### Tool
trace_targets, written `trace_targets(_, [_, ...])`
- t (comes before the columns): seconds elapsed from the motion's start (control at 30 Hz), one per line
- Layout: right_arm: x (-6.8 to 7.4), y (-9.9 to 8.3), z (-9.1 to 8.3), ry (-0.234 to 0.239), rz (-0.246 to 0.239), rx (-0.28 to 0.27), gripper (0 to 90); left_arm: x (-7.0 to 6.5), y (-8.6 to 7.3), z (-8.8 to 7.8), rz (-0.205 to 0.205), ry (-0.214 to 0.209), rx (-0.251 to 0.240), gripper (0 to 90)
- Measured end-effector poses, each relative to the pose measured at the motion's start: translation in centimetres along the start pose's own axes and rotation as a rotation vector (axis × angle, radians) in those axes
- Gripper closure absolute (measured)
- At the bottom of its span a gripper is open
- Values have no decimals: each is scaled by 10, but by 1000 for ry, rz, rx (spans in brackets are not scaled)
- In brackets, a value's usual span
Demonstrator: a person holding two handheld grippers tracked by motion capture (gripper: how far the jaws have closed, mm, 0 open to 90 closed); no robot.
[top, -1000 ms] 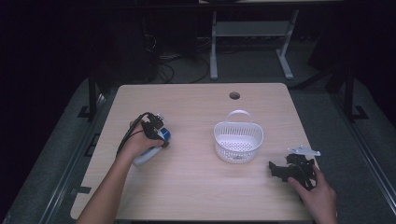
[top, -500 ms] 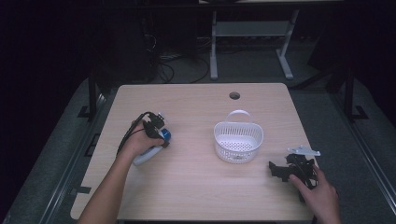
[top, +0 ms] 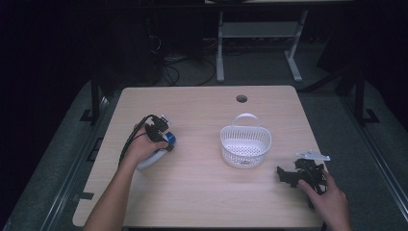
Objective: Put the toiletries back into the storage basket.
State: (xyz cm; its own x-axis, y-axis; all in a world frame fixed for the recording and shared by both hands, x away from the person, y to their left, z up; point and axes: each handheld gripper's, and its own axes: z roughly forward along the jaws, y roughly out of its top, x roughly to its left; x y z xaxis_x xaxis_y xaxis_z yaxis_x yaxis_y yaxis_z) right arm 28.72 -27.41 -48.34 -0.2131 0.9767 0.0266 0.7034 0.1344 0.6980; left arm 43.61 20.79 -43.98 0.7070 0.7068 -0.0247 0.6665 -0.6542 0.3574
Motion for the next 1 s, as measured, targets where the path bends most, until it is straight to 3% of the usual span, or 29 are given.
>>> trace_targets(0.23, [0, 0, 0, 0, 1, 0, 4, 0, -4, -11, 5, -8, -46, 361])
trace_targets(0.33, [0, 0, 0, 0, 0, 0, 4, 0, -8, -18, 1, -23, -89, 361])
trace_targets(0.4, [0, 0, 0, 1, -2, 0, 4, 0, -15, -26, -3, -44, -143, 361])
trace_targets(0.43, [0, 0, 0, 1, -3, 0, 4, 0, -15, -26, -3, -44, -143, 361])
trace_targets(0.5, [0, 0, 0, 2, -4, 0, 5, -1, -23, -33, -15, -59, -198, 361])
trace_targets(0.73, [0, 1, 1, 2, -6, 1, 5, 2, -32, -44, -14, -83, -263, 361])
trace_targets(0.83, [0, 1, 1, 2, -7, 1, 5, 4, -37, -49, -21, -104, -304, 362])
trace_targets(0.87, [0, 1, 1, 2, -7, 1, 5, 6, -40, -53, -13, -117, -338, 362])
trace_targets(1.0, [0, 1, 1, 2, -6, 1, 5, 9, -48, -59, -15, -145, -378, 362])
